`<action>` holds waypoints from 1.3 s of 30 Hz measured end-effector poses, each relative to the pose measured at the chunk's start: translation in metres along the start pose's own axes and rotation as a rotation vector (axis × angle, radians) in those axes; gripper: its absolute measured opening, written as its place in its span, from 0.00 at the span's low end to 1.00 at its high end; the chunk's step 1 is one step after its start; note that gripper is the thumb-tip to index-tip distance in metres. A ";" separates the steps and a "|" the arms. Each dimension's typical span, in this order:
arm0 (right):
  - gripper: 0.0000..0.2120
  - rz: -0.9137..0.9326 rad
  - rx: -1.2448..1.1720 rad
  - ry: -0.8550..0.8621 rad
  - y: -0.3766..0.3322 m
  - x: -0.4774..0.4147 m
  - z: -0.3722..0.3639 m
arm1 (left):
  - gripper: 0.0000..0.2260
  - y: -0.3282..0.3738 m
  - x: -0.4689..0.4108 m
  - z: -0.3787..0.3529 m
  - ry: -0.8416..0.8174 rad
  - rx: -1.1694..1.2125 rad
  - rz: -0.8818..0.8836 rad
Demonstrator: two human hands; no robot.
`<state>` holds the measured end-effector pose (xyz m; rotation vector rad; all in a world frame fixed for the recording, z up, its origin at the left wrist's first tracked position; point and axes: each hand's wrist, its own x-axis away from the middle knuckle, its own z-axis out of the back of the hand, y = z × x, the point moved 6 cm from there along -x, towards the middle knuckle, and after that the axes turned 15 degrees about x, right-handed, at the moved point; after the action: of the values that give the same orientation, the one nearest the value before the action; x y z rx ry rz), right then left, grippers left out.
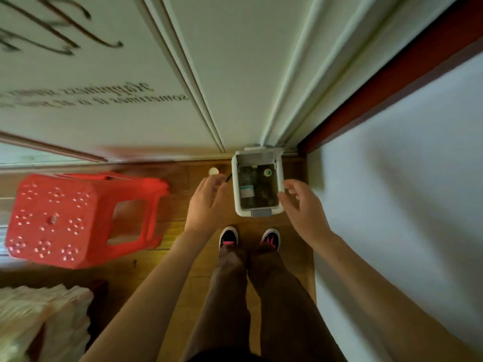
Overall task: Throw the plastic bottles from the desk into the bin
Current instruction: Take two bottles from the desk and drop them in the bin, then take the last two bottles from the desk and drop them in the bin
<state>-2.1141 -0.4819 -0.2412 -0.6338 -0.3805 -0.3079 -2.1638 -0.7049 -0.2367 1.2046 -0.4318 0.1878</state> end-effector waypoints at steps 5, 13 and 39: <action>0.17 0.020 -0.061 0.082 -0.046 0.107 0.102 | 0.10 0.110 0.098 0.042 -0.011 0.007 -0.131; 0.13 -0.133 -0.166 0.090 -0.023 0.199 0.132 | 0.07 0.112 0.188 0.061 -0.008 0.005 -0.068; 0.05 -1.101 -0.731 1.055 -0.111 0.470 -0.014 | 0.11 0.215 0.167 -0.022 -1.171 -0.333 -0.469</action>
<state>-1.7370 -0.6515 0.0090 -0.8195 0.4907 -1.8000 -2.0871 -0.6222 0.0122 0.9478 -1.1126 -1.0108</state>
